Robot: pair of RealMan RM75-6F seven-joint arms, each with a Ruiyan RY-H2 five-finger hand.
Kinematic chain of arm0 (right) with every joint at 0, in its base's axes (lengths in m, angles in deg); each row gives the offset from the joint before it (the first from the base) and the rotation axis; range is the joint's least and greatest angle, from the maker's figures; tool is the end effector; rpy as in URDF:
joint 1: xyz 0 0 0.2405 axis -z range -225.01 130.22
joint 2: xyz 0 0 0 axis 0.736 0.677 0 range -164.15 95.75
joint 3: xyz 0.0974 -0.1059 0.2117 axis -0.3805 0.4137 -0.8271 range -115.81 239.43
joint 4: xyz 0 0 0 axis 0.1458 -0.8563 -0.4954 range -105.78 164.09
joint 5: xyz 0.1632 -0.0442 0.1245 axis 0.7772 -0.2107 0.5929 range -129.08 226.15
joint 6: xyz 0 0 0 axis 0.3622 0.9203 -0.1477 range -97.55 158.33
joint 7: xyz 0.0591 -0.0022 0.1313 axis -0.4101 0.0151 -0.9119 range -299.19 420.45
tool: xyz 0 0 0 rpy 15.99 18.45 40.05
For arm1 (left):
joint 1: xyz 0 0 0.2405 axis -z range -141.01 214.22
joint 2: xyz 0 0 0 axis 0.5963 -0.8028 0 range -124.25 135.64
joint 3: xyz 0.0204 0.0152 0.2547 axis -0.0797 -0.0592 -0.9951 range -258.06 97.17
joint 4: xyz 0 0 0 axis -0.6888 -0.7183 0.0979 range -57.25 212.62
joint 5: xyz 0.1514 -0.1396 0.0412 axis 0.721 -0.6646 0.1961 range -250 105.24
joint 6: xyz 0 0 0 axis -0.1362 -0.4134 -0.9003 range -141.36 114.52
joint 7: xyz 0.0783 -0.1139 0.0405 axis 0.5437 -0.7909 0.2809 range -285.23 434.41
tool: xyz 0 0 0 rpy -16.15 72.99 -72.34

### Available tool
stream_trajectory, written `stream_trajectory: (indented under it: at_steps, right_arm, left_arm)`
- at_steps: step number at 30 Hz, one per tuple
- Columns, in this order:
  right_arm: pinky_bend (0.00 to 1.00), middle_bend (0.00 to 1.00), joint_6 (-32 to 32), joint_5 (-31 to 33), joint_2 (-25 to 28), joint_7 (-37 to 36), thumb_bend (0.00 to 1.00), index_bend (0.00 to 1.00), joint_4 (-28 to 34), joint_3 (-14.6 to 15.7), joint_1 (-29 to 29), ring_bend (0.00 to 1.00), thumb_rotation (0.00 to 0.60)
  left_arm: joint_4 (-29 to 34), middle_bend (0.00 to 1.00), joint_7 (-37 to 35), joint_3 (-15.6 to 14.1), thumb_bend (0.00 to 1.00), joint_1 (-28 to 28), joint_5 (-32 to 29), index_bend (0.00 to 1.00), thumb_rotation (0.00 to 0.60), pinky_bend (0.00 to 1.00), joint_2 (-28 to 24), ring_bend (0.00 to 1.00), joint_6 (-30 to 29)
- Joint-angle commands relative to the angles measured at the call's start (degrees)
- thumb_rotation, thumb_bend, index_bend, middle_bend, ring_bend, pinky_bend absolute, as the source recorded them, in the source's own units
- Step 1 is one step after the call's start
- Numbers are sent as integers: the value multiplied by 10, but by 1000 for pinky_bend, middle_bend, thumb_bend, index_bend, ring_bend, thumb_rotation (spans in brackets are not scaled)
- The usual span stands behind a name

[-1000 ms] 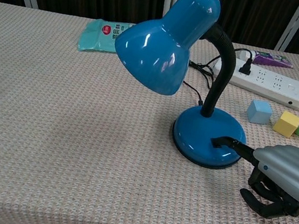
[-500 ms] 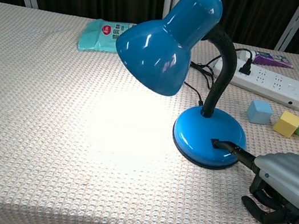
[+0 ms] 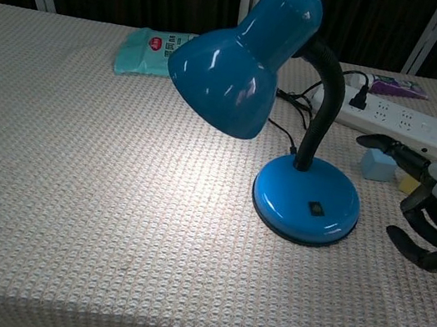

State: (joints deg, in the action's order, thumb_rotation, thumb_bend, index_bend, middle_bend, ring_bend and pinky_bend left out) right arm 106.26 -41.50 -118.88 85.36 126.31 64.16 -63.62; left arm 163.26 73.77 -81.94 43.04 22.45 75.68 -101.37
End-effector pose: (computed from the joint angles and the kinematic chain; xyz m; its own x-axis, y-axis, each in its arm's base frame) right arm -0.2014 -0.1935 0.0138 0.4460 -0.1401 0.8840 -0.8524 -0.3675 0.3719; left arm -0.3022 0.1727 0.1238 0.4073 0.0172 0.9131 0.8984 -0.1873 -0.3972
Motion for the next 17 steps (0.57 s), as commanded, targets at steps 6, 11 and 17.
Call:
stream_trajectory:
  at_steps: [6, 11, 17]
  right_arm:
    - [443, 353, 211, -42, 74, -110, 254, 0, -89, -11, 115, 316, 600]
    - [0, 0, 206, 3, 148, -85, 46, 0, -43, -2, 148, 0, 600]
    - [0, 0, 195, 33, 169, -99, 38, 0, -27, -14, 160, 0, 600]
  left_arm:
    - [-2, 21, -3, 0, 28, 2, -3, 42, 600, 0, 1, 0, 6]
    - [-9, 9, -4, 3, 28, 2, -3, 37, 600, 0, 4, 0, 3]
    - [-9, 7, 2, 2, 29, 3, -6, 27, 600, 0, 6, 0, 8]
